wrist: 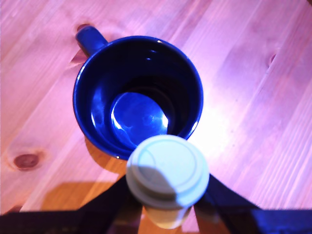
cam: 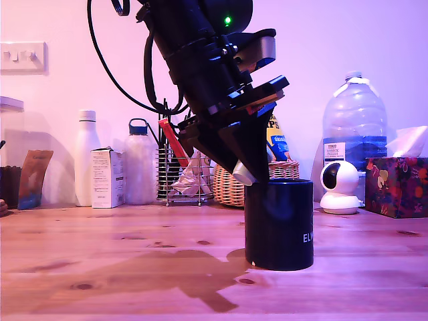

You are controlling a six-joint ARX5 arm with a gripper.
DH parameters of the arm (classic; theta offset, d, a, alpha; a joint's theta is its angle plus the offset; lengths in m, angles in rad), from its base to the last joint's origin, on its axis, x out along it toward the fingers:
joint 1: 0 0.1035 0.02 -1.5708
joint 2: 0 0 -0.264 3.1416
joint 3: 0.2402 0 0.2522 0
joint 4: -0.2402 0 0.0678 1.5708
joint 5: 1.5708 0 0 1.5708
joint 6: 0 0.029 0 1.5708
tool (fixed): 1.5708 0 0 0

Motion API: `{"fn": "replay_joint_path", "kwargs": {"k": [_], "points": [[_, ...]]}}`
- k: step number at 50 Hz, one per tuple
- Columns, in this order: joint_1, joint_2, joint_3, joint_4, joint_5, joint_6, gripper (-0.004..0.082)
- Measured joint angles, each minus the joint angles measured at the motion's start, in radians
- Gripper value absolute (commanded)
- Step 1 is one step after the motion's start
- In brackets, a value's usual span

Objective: Pick up the coffee capsules from the table one by one and drop them inside the nearest coffee cup

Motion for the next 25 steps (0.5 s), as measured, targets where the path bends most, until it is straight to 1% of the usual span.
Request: {"fn": "replay_joint_path", "kwargs": {"k": [2, 7, 25], "points": [[0.005, 0.0, 0.0, 0.008, -0.001, 0.0, 0.0178], [0.015, 0.0, -0.002, 0.077, -0.006, -0.001, 0.0178], [0.023, 0.0, -0.002, 0.076, -0.008, -0.002, 0.0178]]}}
